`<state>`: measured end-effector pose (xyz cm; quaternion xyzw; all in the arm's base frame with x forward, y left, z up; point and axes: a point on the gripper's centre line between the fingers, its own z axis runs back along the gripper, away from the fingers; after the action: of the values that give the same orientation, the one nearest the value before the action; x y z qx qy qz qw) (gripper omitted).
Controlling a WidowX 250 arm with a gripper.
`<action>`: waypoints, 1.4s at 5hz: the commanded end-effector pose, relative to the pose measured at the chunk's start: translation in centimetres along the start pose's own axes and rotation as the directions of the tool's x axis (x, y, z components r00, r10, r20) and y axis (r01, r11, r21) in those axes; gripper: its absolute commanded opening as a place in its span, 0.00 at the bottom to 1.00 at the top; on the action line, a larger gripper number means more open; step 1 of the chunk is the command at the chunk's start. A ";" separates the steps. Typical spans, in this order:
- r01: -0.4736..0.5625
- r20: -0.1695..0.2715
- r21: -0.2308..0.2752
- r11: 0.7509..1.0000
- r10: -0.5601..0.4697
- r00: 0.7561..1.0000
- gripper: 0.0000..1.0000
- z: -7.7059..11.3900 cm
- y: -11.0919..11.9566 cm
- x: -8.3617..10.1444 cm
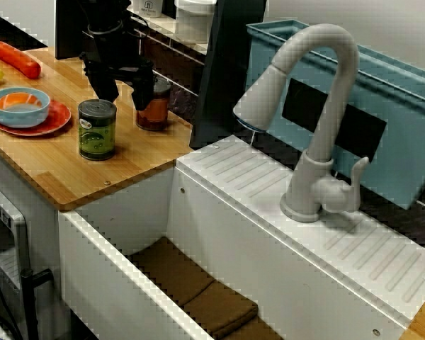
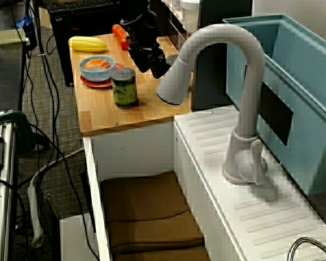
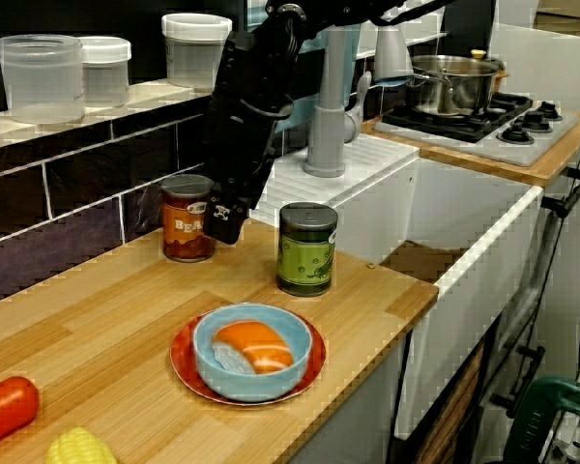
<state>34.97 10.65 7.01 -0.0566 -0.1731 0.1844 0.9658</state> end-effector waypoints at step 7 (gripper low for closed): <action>-0.065 0.117 -0.054 0.996 0.070 0.991 1.00 -0.7 0.2 -0.8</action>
<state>33.71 10.05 3.57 -0.0807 -0.2003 0.2209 0.9511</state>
